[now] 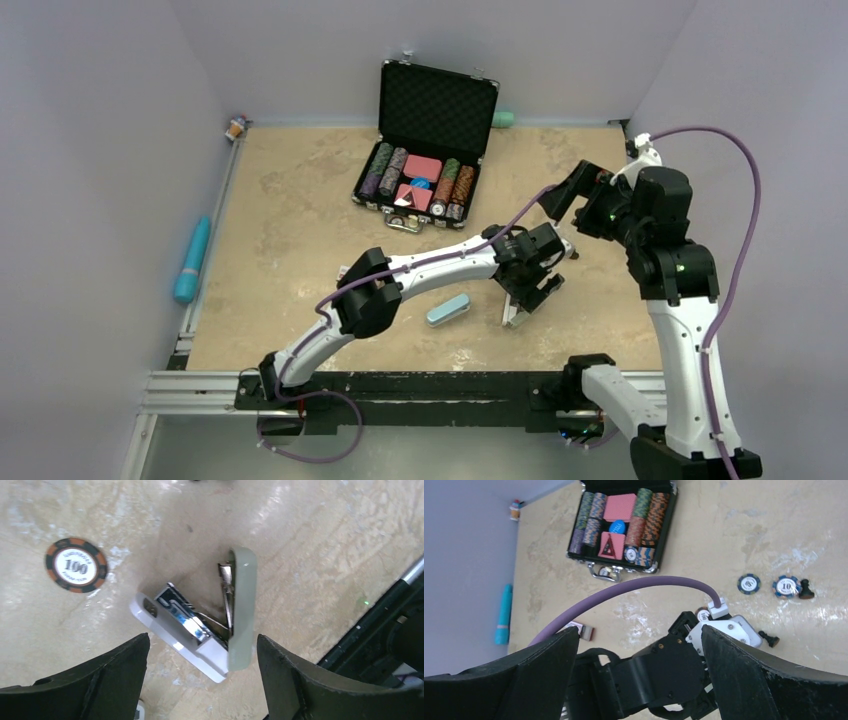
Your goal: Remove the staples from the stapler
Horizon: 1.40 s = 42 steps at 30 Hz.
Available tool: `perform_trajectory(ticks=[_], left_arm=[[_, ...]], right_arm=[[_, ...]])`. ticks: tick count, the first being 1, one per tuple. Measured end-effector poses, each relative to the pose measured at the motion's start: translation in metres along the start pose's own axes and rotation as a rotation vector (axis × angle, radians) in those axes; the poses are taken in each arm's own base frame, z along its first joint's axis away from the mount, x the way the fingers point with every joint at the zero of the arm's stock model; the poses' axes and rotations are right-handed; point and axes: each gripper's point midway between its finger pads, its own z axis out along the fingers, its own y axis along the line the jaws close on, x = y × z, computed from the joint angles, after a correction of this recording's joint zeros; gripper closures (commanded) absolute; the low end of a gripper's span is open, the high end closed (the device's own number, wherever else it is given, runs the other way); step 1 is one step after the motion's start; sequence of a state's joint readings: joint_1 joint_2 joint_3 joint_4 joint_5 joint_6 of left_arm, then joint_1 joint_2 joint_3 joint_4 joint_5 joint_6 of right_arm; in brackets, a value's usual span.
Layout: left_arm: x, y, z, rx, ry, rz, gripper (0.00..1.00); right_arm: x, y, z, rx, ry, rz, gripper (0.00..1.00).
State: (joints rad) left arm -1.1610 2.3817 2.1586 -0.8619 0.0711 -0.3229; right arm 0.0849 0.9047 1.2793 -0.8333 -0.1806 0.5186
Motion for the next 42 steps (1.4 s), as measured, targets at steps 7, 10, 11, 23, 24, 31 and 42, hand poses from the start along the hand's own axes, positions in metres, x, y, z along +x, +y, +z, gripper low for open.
perform_trajectory(ticks=[7,10,11,23,24,31,42], left_arm=[[-0.007,0.021,-0.001,-0.136,-0.044,-0.051,0.07],[-0.006,0.025,0.000,-0.158,-0.047,-0.075,0.19],[-0.004,0.026,0.001,-0.167,-0.046,-0.084,0.23],[0.006,0.037,0.007,-0.219,-0.016,-0.131,0.30],[0.007,0.037,0.010,-0.219,-0.014,-0.132,0.29],[-0.002,0.037,0.018,-0.208,-0.031,-0.173,0.29],[-0.007,0.043,0.023,-0.207,-0.040,-0.235,0.34]], right_arm=[[-0.017,0.026,-0.013,-0.101,-0.035,-0.024,0.04],[-0.017,0.028,-0.012,-0.113,-0.029,-0.024,0.04],[-0.016,0.028,-0.011,-0.115,-0.026,-0.024,0.04],[-0.022,0.044,-0.014,-0.196,-0.048,-0.027,0.06],[-0.022,0.046,-0.014,-0.206,-0.048,-0.026,0.06],[-0.016,0.051,-0.011,-0.242,-0.026,-0.014,0.07],[-0.013,0.053,-0.007,-0.263,-0.012,-0.004,0.08]])
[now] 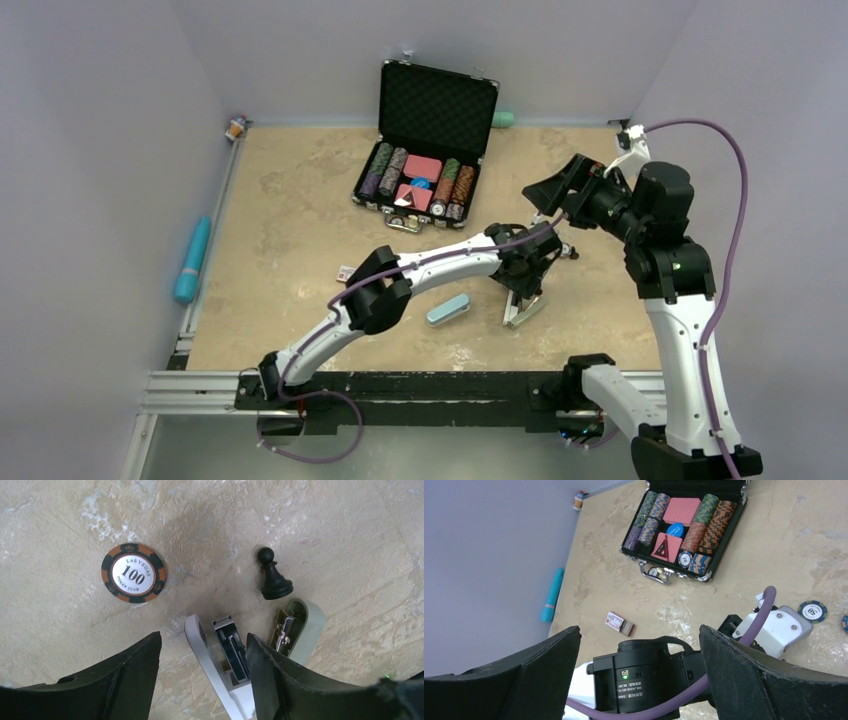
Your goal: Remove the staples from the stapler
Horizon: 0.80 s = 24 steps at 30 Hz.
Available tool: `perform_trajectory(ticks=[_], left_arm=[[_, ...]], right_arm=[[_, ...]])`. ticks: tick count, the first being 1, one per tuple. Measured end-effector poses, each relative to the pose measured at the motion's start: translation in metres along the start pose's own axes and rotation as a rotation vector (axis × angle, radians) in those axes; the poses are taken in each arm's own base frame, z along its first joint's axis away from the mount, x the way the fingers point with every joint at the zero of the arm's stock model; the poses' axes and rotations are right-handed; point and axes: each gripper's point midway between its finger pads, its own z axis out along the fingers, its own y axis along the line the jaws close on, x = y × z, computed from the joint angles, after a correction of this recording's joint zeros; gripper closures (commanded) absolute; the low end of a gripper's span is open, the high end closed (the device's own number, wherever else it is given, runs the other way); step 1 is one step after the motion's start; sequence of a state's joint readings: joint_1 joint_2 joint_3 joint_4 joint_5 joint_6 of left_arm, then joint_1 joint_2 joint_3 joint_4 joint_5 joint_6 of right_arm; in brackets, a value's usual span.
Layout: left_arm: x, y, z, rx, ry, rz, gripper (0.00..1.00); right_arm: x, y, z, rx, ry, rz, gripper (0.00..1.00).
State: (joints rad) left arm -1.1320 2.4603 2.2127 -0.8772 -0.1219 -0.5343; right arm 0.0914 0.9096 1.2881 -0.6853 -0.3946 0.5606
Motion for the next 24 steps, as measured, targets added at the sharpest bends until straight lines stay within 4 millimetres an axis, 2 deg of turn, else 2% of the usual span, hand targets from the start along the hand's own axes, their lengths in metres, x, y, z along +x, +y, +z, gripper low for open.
perform_trajectory(ticks=[10,18,24], left_arm=[[-0.002,-0.004,0.013,0.040,0.027,-0.077,0.47],[-0.002,-0.002,0.014,0.048,0.044,-0.138,0.71],[0.000,-0.003,0.013,0.079,0.060,-0.158,0.80]], right_arm=[[0.005,-0.001,0.002,-0.010,0.017,0.006,0.08],[0.005,-0.003,0.008,-0.008,0.024,0.013,0.08],[0.007,-0.005,0.010,-0.007,0.027,0.017,0.08]])
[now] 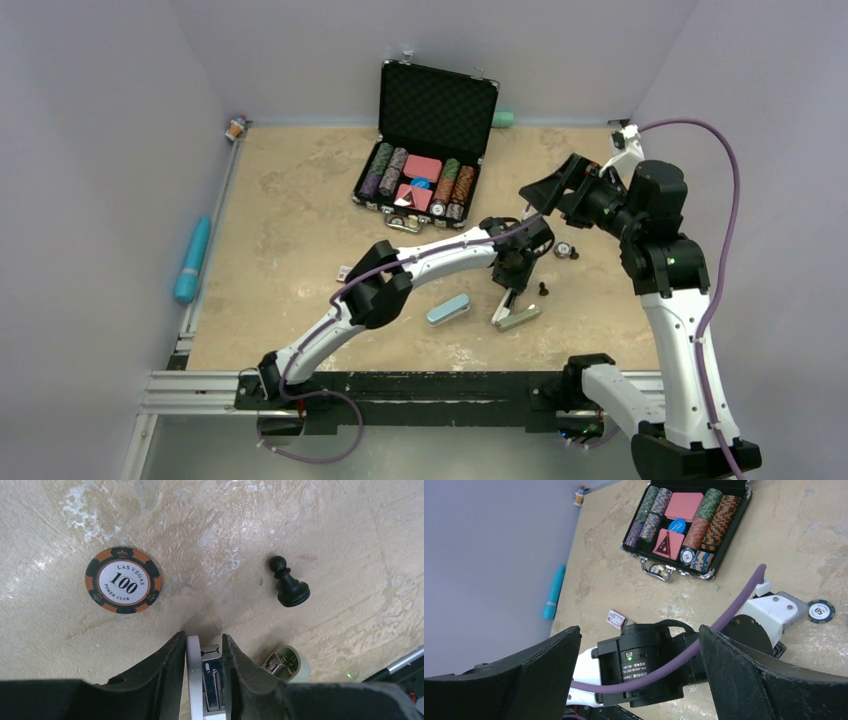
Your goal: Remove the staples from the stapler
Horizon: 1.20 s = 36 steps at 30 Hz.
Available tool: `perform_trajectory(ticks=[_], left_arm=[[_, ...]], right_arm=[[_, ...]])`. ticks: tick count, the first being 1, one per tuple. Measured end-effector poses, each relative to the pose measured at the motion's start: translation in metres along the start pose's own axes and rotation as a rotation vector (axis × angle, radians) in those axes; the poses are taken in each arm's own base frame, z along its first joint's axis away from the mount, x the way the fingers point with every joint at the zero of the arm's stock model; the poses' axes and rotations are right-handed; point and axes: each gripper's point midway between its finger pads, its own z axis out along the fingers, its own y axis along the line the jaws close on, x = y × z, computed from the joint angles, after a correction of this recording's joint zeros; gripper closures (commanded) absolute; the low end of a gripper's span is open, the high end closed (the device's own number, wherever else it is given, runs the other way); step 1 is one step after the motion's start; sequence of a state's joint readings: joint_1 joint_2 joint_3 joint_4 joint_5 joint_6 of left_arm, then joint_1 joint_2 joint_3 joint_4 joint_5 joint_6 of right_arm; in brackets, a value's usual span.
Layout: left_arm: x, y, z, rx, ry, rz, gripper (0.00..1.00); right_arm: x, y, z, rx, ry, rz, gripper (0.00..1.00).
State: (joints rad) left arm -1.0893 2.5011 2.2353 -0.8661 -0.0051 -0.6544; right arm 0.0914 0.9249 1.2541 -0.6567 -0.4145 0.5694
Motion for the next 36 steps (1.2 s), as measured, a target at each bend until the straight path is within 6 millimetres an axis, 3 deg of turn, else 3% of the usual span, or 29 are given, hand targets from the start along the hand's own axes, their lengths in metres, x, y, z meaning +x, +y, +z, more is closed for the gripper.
perform_trajectory(ticks=[8,15,20,26,30,36], left_arm=[[0.006,-0.001,-0.005,0.198,0.098,-0.122,0.82],[0.005,0.013,-0.014,0.361,0.171,-0.243,0.82],[-0.002,-0.007,-0.029,0.508,0.181,-0.265,0.83],[-0.003,-0.023,-0.062,0.653,0.195,-0.331,0.86],[-0.015,-0.009,-0.091,0.700,0.165,-0.433,0.90],[-0.051,0.036,-0.139,0.697,0.045,-0.586,0.90]], right_arm=[[-0.001,-0.002,0.006,0.004,0.006,0.009,0.08],[-0.003,-0.004,0.013,0.008,0.011,0.020,0.08],[-0.013,0.003,0.012,-0.006,-0.011,0.016,0.08],[-0.039,0.019,0.012,-0.043,-0.068,0.001,0.10],[-0.054,0.028,0.011,-0.056,-0.107,-0.022,0.13],[-0.064,0.031,0.008,-0.042,-0.147,-0.068,0.12]])
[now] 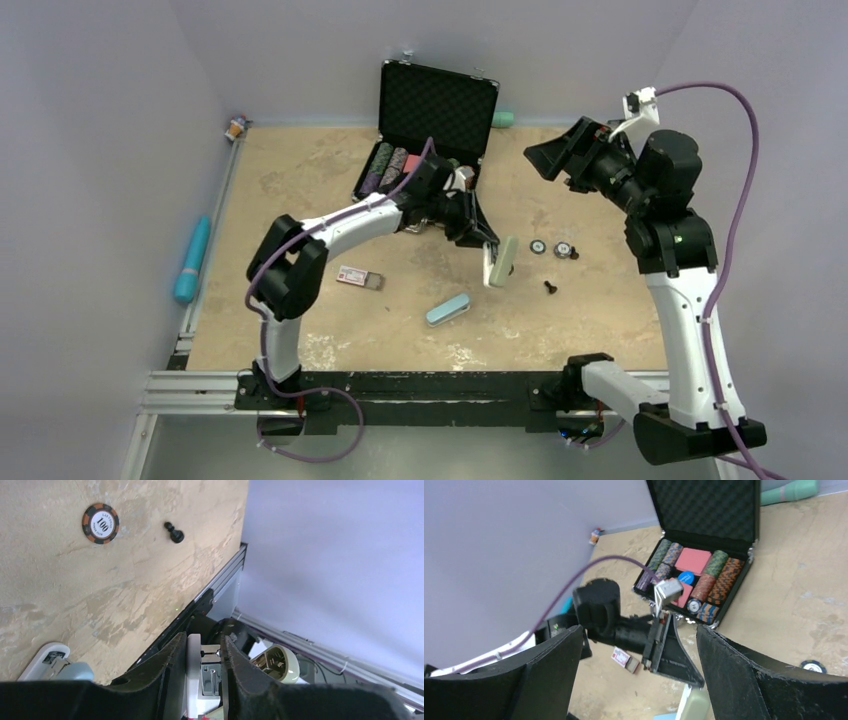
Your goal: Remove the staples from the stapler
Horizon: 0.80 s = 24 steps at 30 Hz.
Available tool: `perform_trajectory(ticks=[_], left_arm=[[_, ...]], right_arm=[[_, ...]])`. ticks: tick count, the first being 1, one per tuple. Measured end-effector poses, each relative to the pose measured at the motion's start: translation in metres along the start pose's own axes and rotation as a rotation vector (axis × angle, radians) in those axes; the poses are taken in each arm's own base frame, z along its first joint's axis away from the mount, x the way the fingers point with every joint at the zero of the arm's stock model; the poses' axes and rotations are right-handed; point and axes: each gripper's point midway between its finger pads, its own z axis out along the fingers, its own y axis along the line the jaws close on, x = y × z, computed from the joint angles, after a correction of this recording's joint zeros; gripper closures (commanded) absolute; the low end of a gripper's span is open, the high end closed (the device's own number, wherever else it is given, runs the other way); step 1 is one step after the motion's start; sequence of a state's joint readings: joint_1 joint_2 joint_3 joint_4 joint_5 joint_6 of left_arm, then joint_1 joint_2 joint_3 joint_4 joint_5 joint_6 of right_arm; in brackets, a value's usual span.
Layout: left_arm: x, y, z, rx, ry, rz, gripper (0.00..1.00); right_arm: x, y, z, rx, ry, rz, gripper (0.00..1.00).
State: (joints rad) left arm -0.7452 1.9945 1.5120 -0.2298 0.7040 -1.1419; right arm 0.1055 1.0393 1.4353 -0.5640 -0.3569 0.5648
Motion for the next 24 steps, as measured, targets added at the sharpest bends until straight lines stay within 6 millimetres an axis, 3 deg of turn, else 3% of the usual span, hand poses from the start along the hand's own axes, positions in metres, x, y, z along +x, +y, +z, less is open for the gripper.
perform_trajectory(ticks=[3,8,16,24], left_arm=[[-0.011,-0.017,-0.029,0.020,-0.079,-0.008,0.91],[-0.009,-0.047,-0.070,0.069,-0.164,-0.012,0.92],[-0.015,-0.060,-0.133,0.093,-0.283,-0.028,0.92],[-0.006,-0.069,-0.174,0.094,-0.360,-0.030,0.92]], right_arm=[[0.010,0.018,0.001,-0.042,0.017,-0.031,0.12],[0.043,0.054,0.005,-0.136,0.105,-0.056,0.16],[0.071,0.052,0.009,-0.136,0.144,-0.036,0.18],[0.105,0.082,0.007,-0.242,0.224,-0.025,0.18]])
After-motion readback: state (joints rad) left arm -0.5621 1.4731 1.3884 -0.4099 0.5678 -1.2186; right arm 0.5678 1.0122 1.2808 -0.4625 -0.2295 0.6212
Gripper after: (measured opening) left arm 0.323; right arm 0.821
